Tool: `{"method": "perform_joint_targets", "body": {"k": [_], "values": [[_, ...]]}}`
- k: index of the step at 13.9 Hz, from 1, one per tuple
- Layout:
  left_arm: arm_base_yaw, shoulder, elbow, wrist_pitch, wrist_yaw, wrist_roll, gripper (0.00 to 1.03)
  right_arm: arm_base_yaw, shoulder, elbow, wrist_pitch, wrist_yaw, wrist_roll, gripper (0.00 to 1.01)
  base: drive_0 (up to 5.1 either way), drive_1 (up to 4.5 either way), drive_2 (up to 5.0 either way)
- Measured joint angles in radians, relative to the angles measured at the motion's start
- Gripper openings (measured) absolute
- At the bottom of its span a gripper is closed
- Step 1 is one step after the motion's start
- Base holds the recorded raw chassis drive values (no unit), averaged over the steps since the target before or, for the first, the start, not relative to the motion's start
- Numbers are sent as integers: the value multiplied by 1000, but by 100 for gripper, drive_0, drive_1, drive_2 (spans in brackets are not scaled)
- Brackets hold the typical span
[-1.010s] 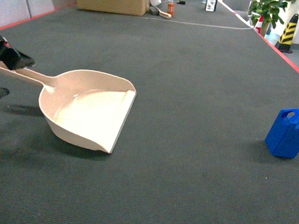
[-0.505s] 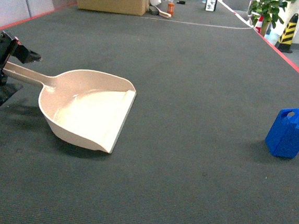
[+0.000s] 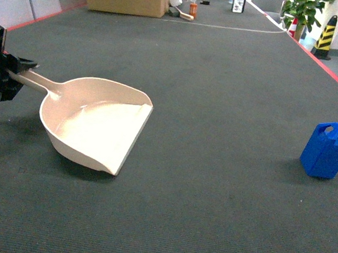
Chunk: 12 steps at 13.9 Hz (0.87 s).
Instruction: Place part in tray to right shelf
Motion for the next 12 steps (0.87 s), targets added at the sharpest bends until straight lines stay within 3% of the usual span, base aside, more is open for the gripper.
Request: {"method": "perform_joint_targets", "body": {"k": [3,7,10,12], "values": [[8,-97,-174,137,7,-68,14,0,0,0,0,0,0,98,0,0,0],[10,-444,-528,367,58,-248,13,0,0,0,0,0,0,98,0,0,0],[-45,-611,-773,365,93,-279,13,0,0,0,0,0,0,98,0,0,0],[-132,-619,-844,356,91,-279,13,0,0,0,0,0,0,98,0,0,0]]}}
